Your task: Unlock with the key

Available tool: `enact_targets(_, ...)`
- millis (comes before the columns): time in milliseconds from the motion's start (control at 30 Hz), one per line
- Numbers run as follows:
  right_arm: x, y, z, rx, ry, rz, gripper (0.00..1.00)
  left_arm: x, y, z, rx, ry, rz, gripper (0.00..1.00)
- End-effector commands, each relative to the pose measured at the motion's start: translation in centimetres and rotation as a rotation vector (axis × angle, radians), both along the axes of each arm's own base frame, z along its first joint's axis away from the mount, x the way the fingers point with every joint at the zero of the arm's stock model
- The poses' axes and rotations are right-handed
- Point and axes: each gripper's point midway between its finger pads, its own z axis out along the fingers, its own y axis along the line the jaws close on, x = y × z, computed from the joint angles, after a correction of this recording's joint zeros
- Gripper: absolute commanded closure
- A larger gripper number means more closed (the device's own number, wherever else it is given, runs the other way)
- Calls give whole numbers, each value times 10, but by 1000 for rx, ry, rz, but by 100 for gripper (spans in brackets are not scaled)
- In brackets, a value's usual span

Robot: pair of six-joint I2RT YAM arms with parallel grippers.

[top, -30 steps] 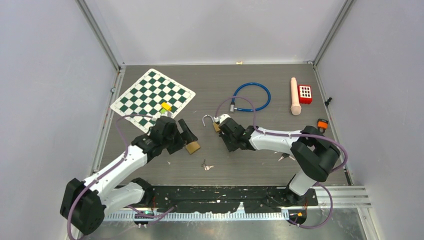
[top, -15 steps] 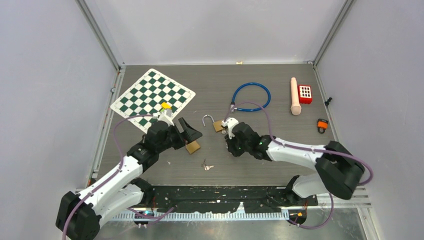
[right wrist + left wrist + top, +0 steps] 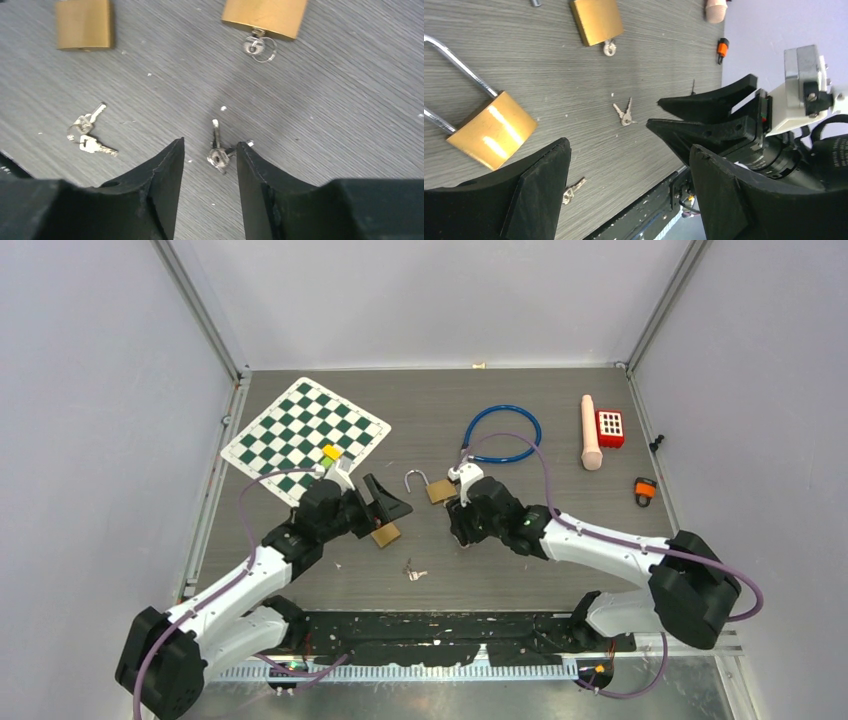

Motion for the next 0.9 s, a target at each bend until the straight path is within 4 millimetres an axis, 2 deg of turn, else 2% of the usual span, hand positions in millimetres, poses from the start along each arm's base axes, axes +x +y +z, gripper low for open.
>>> enact_targets(0, 0, -23, -5, -141, 95, -127, 47, 5, 10, 12, 59, -40, 30, 15)
enact_targets(233, -9, -15, -28, -218, 246, -138, 39, 3, 17, 8, 118, -34, 33, 14)
enact_targets(400, -13, -9, -45, -267, 289, -127, 38, 1, 18, 3, 127, -31, 32, 14)
enact_targets(600, -21, 0, -76, -300, 366, -97, 40, 0, 19, 1, 131, -33, 23, 14)
enact_targets(667, -22, -1, -82, -316, 372, -91, 45, 0, 20, 2, 136, -40, 23, 14)
enact_targets(767, -23, 0, -83, -326, 352, -72, 61, -1, 21, 2, 141, -48, 23, 14)
enact_targets(833, -21, 4, -76, -298, 321, -56, 72, -1, 22, 3, 140, -52, 25, 14)
enact_targets(867, -17, 12, -66, -251, 292, -43, 75, -1, 21, 3, 139, -53, 23, 14)
